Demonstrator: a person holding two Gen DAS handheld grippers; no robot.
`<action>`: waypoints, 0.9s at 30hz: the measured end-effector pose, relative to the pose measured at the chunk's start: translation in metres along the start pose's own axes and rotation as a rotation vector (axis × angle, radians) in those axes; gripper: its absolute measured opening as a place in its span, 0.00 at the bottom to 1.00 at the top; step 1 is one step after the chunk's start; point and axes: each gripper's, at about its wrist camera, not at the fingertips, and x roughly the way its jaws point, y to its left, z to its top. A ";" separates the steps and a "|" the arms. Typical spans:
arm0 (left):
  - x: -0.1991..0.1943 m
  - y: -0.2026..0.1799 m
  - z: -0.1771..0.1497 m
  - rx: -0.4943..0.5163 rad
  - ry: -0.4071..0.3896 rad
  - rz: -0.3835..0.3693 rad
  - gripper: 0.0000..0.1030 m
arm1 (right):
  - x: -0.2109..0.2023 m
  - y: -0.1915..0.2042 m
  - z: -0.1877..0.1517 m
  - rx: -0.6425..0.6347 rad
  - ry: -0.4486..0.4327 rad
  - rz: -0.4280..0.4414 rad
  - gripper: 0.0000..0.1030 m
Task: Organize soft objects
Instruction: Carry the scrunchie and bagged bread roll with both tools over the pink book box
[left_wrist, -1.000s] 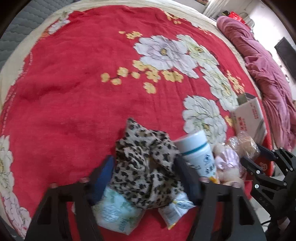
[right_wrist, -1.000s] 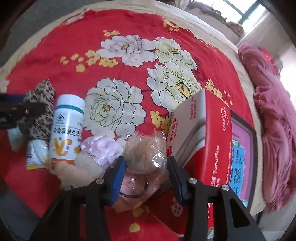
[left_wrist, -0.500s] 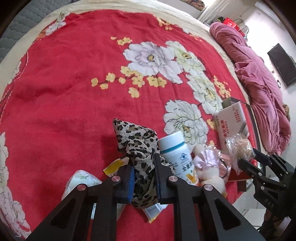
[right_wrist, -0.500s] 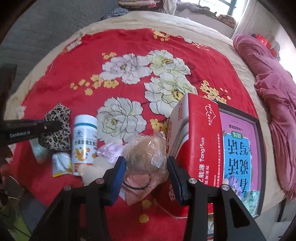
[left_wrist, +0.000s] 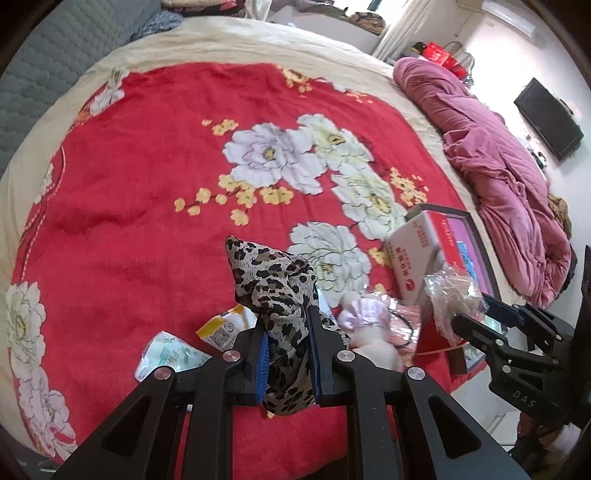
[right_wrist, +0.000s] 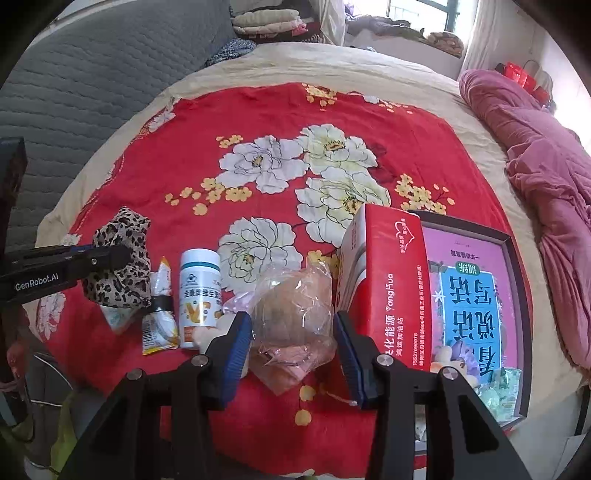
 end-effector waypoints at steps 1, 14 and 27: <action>-0.004 -0.003 -0.001 0.005 -0.005 0.001 0.17 | -0.004 0.001 0.000 -0.002 -0.008 -0.001 0.45; -0.042 -0.057 -0.006 0.091 -0.066 -0.009 0.17 | -0.053 -0.024 -0.003 0.059 -0.099 0.002 0.45; -0.064 -0.120 -0.016 0.193 -0.099 -0.025 0.17 | -0.098 -0.061 -0.015 0.132 -0.183 -0.018 0.45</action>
